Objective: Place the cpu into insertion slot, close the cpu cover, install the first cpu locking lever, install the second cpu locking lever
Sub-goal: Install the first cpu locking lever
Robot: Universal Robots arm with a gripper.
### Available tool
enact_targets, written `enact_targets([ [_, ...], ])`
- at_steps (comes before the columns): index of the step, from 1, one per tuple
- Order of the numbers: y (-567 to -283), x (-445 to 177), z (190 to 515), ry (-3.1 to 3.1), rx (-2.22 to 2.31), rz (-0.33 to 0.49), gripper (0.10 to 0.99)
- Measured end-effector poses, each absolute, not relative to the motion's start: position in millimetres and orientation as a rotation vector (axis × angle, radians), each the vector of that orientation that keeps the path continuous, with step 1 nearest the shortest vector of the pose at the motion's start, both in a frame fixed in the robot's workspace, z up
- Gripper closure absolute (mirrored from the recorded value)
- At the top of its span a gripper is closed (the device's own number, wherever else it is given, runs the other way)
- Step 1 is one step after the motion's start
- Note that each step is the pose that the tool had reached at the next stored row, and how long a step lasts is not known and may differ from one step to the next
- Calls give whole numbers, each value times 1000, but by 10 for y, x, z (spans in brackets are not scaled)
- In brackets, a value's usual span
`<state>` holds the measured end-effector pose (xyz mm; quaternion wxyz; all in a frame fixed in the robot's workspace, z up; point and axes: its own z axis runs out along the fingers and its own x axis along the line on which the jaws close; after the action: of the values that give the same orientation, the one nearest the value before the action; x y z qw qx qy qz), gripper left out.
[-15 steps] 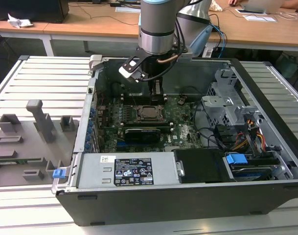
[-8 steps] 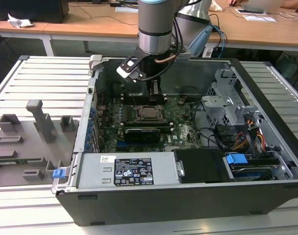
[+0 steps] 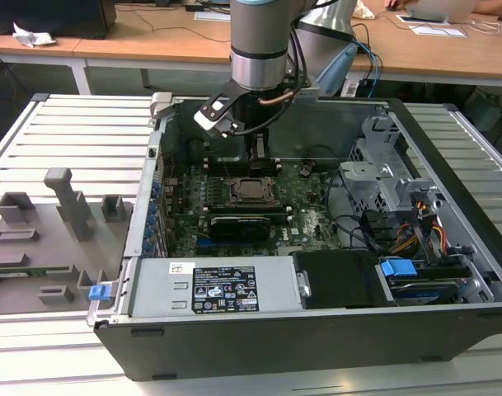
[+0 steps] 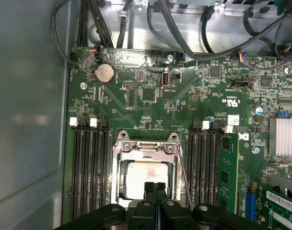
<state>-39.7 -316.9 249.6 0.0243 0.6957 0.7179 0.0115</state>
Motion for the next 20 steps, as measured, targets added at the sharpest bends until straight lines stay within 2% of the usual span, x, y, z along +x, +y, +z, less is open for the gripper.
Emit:
enact_targets([
  [6,-3169,-396,2720,2220,2151,33,980],
  [20,-3169,-405,2729,2479,1842,33,980],
])
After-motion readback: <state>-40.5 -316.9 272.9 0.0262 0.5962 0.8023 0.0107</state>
